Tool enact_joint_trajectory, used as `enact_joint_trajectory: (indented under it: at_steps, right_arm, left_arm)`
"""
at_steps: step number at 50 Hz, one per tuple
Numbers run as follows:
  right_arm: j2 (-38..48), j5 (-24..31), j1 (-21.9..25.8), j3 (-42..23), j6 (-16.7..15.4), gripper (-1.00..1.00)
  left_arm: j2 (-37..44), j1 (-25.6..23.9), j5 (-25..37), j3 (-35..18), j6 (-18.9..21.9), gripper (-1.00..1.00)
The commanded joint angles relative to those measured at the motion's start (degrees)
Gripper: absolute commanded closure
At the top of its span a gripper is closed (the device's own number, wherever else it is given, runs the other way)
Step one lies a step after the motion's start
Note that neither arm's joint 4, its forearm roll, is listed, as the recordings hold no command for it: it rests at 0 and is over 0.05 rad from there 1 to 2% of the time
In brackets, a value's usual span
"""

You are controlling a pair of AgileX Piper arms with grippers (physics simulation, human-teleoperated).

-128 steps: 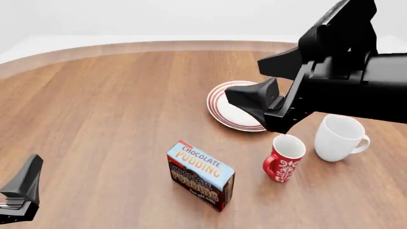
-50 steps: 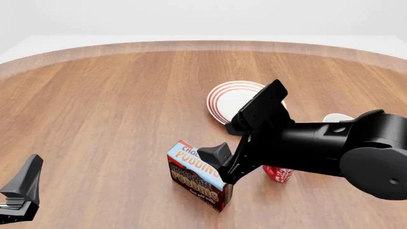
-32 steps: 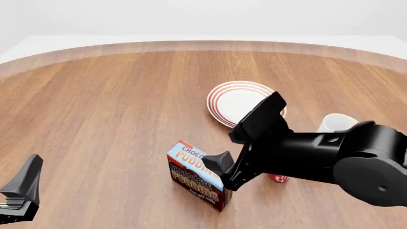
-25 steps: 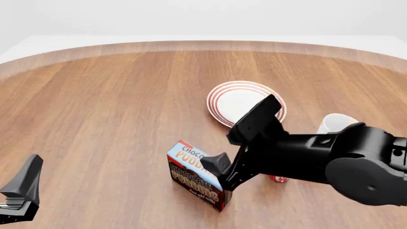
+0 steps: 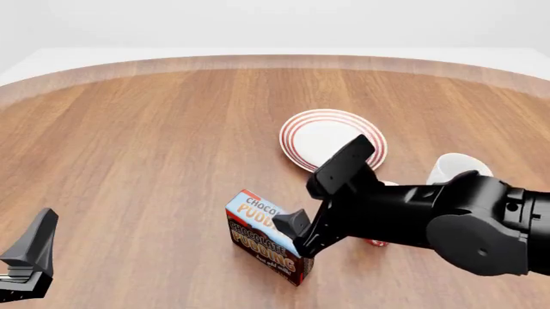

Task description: Put the chocolate pudding to the right of the plate.

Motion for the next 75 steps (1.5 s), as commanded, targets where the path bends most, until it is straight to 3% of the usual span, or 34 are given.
enact_joint_trajectory:
  at_steps: [1,59,75]
  right_arm:
    - [0.75,-0.85,-0.27,0.59,0.09,-1.0]
    - [7.46,-8.66,-0.23,5.06,3.1,-1.0]
    - [10.61,-12.93,-0.1,7.44,4.6,-1.0]
  left_arm:
    - [0.0,0.0,0.0,0.0,0.0,-1.0]
    - [0.0,0.0,0.0,0.0,0.0,-1.0]
    - [0.0,0.0,0.0,0.0,0.0,-1.0]
